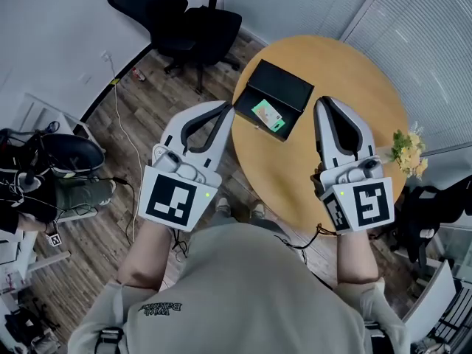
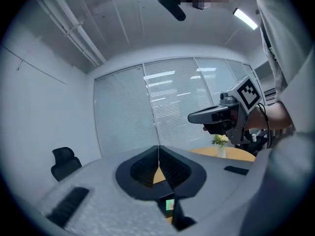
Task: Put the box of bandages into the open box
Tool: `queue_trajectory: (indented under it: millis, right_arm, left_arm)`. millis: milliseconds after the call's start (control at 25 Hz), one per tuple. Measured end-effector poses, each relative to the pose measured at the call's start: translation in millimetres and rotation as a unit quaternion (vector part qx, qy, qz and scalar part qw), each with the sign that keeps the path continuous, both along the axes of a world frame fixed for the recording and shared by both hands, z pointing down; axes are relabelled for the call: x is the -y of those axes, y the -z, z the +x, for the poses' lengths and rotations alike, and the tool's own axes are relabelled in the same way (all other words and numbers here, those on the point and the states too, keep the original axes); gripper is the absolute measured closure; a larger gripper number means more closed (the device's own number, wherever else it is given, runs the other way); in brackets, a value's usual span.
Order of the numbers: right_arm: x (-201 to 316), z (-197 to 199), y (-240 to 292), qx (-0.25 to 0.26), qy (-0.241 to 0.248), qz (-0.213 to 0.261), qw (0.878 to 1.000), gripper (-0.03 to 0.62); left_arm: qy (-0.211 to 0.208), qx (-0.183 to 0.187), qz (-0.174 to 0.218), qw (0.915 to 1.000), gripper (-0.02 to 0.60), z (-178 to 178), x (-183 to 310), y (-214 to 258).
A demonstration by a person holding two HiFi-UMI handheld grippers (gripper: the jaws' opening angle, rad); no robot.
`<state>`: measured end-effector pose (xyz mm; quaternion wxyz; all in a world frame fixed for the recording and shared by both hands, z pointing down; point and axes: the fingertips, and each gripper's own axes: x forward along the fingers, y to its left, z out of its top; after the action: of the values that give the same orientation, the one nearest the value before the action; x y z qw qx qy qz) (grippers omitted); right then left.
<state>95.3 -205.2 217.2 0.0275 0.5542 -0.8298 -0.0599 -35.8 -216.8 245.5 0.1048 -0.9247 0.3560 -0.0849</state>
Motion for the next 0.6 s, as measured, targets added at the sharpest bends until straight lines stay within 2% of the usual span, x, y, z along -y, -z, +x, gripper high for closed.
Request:
queue_trajectory:
  millis: [160,600]
  right_arm:
    - [-14.6,1.0,-2.5,0.0,0.003,-0.007,1.0,0.554]
    - [-29.7,7.2,-28.2,-0.01,0.004,-0.039,0.999,0.557]
  left_arm:
    - [0.003,-0.008,-0.011,0.9999,0.558,-3.7,-13.0,-0.8]
    - [0.009,0.003,-0.028,0.9996,0.558,-10.7,-28.8,-13.0]
